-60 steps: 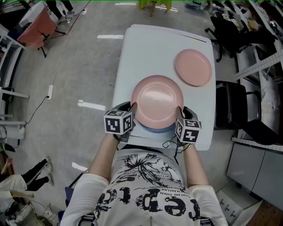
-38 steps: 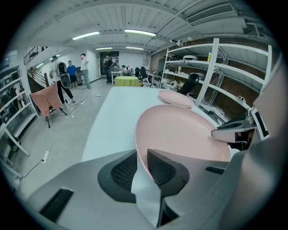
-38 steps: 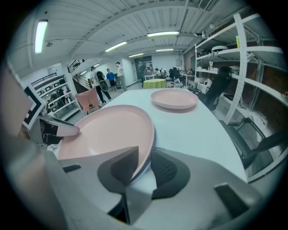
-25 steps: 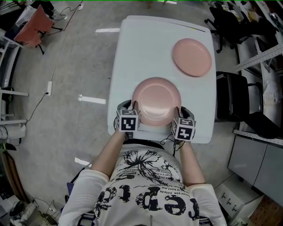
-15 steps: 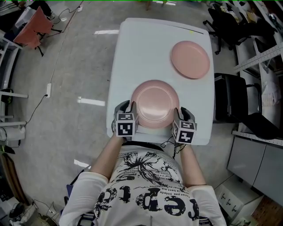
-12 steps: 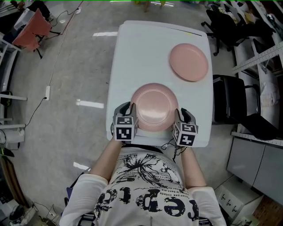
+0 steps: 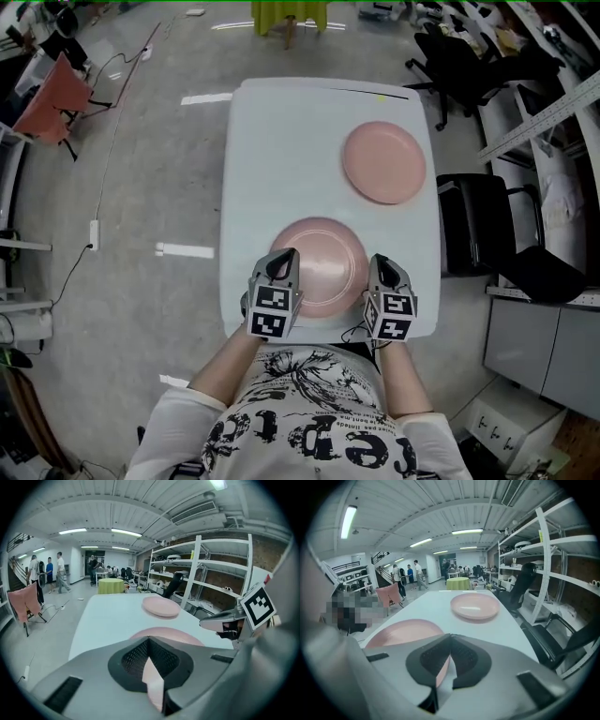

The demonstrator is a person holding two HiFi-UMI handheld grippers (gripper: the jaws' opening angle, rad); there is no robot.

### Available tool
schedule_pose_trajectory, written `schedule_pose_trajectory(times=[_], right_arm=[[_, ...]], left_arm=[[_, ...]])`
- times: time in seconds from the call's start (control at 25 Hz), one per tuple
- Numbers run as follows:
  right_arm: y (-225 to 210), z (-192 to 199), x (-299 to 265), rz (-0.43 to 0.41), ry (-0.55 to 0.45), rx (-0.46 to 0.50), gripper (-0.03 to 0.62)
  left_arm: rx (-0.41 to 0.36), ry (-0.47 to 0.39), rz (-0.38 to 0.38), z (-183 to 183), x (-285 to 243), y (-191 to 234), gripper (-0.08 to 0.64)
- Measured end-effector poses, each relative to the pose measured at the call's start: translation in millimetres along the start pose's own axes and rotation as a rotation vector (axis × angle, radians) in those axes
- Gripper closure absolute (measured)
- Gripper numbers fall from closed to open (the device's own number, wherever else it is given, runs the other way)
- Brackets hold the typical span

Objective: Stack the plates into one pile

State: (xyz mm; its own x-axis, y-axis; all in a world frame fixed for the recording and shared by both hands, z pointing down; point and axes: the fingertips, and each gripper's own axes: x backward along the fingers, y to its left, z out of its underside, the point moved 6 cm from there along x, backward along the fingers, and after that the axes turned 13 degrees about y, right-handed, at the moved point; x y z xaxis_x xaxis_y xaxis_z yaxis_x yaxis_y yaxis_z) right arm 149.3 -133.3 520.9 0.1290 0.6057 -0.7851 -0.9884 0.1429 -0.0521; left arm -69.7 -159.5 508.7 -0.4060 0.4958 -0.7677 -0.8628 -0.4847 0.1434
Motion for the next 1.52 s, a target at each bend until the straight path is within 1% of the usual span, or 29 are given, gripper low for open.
schedule_pose_trajectory(times=[0.08, 0.24, 0.44, 0.56, 0.68, 0.8, 1.0, 1.28, 1.32, 1.36, 1.44, 1.52], right_arm=[[-16, -2, 0, -0.015, 0.0, 0.0, 0.586], [-66, -7, -3, -0.06, 0.002, 0.028, 0.586], [-130, -9, 2, -0.116, 0.023, 0.128, 0.586], [-166, -15, 6, -0.143, 0.017, 0.187, 0.586], [-196, -27, 10, -0.169, -0.006, 0.217, 0.586], [-222, -42, 10, -0.184, -0.018, 0.239, 0.586], [-248, -76, -9, -0.199, -0.018, 0.235, 0.586], [-267, -126, -62, -0.175, 0.02, 0.209, 0.584], [-268, -133, -71, -0.17, 0.024, 0.205, 0.584], [-269, -140, -80, -0.166, 0.028, 0.202, 0.58], [-268, -151, -98, -0.163, 0.04, 0.199, 0.503], [-269, -160, -116, -0.163, 0.054, 0.192, 0.499]], left_arm=[[0.001, -0.01, -0.004, -10, -7, -13, 0.56], [0.027, -0.018, -0.05, -25, -29, -48, 0.56], [0.117, -0.034, -0.024, -37, -56, -114, 0.56], [0.18, -0.054, -0.047, -48, -73, -146, 0.56], [0.228, -0.079, -0.07, -64, -82, -168, 0.56], [0.265, -0.095, -0.077, -80, -89, -180, 0.56], [0.327, -0.076, -0.09, -110, -107, -171, 0.56], [0.391, -0.035, -0.083, -155, -150, -128, 0.557], [0.398, -0.025, -0.08, -161, -157, -121, 0.55], [0.405, -0.015, -0.076, -165, -163, -114, 0.523], [0.424, -0.001, -0.071, -172, -176, -98, 0.509], [0.445, 0.013, -0.065, -177, -189, -83, 0.474]])
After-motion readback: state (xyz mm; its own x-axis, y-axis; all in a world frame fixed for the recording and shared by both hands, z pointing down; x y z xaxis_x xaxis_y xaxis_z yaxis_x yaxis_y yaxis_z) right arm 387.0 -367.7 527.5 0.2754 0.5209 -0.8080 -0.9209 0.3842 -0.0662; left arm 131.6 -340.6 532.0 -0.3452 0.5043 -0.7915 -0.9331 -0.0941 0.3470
